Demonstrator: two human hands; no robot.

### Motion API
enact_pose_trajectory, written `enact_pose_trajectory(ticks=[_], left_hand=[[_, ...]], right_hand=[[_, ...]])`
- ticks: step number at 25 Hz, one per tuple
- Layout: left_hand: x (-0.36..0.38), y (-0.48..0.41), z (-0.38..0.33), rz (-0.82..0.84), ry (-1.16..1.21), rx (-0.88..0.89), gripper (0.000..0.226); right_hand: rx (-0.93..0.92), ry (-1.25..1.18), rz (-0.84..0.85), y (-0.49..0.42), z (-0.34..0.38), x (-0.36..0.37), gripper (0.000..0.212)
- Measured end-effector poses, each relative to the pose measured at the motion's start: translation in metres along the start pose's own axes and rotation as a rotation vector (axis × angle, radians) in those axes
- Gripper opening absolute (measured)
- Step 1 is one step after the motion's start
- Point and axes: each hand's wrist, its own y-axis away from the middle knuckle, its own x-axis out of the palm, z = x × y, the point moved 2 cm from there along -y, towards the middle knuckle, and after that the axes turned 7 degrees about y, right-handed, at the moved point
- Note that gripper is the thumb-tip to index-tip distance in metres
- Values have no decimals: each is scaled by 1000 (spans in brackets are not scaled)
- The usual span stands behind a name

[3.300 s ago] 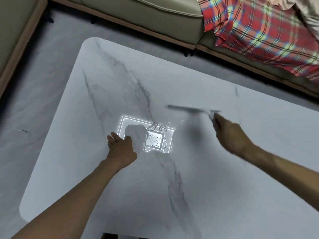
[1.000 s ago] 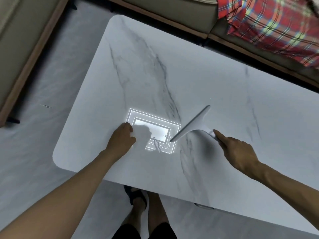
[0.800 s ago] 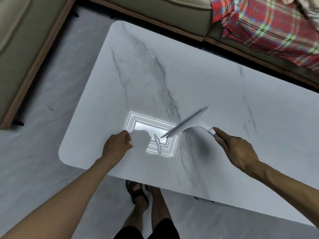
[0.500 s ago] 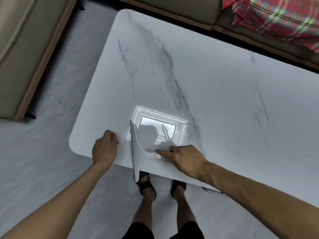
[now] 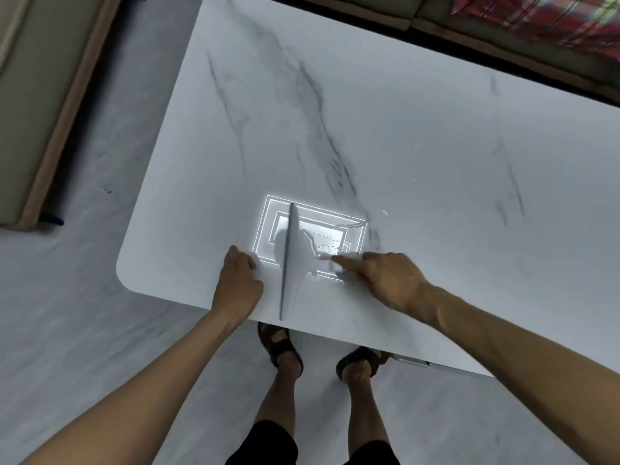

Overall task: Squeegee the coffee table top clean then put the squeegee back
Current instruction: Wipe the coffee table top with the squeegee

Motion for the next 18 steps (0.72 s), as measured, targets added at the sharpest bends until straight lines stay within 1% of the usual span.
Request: enact_pose_trajectory(ticks=[4, 7, 8, 10, 11, 13, 16, 18], left_hand=[[29, -4, -27, 136, -130, 117, 24], [50, -8, -36, 297, -247, 13, 24], [54, -9, -39, 326, -267, -24, 26], [54, -7, -49, 315, -279, -49, 30], [50, -6, -53, 272, -270, -37, 29], [40, -3, -53, 120, -234, 11, 23], [19, 3, -42, -125, -157, -33, 23], [9, 7, -32, -212, -102, -98, 26]], right_hand=[[232, -5, -19, 52, -76, 4, 43], [389, -27, -22, 91, -118, 9, 44], [436, -28, -30, 103, -128, 9, 44], [484, -23, -68, 120, -134, 5, 44], [476, -28, -87, 122, -129, 3, 44], [396, -68, -117, 115, -104, 0, 42], [141, -113, -86, 81, -45, 9, 41], [-47, -99, -30, 51, 2, 23, 42]])
